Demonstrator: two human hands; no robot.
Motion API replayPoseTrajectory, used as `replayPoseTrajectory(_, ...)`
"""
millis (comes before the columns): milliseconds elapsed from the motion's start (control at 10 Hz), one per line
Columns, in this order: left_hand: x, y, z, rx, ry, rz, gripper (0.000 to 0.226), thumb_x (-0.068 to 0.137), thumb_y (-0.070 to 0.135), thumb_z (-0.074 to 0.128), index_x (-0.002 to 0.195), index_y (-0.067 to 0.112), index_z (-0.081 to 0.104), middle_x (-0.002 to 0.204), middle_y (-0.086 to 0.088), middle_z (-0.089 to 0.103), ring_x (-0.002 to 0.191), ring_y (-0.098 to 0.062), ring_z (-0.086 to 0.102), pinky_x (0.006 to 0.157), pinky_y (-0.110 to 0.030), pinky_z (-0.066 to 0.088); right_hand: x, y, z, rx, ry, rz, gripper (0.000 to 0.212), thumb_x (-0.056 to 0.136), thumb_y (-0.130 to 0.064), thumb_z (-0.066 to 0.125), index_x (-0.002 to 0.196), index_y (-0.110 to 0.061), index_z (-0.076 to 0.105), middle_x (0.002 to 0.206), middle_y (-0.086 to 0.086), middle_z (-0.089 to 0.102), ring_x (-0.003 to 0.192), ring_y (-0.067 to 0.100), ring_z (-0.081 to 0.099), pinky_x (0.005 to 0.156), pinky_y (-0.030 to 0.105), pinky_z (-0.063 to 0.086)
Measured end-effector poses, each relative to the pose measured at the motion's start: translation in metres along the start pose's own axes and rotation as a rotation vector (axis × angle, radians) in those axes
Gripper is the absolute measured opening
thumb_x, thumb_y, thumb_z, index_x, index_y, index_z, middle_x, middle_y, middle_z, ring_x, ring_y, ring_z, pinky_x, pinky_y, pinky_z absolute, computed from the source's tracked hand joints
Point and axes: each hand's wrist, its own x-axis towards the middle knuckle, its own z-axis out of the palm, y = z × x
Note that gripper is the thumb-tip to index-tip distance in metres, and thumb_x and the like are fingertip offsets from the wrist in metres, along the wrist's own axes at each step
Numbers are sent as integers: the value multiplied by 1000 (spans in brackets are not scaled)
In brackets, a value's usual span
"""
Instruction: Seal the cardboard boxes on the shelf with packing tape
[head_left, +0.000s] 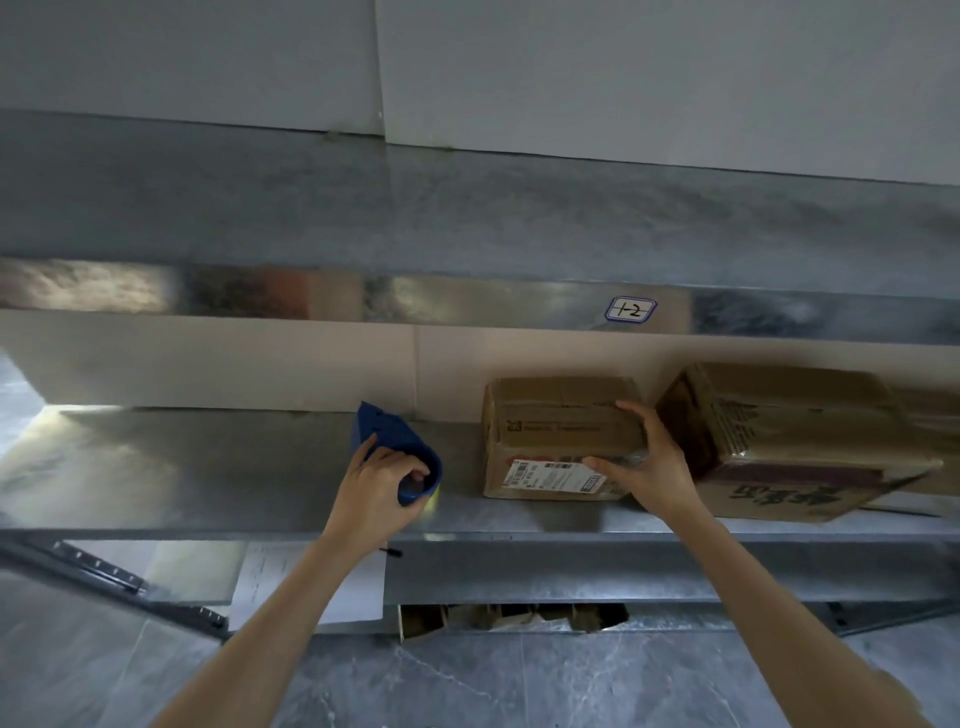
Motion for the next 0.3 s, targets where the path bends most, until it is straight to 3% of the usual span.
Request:
replayPoseTrajectory(200,5,15,-17,26,88,-33,35,60,22,91,90,21,73,89,8,72,88,-20,68,103,-47,45,-1,-2,-4,-18,-32,2,87,66,-34,89,134,-33,36,139,2,46,125,22,48,99,39,46)
replayPoseTrajectory(300,9,26,-25,48,138,-28,38,60,21,90,94,18,73,93,3,73,91,-23,66,98,-46,48,0,-6,-11,-31,-9,-19,93,65,-35,89,140,-30,34,146,2,38,129,22,45,100,39,45)
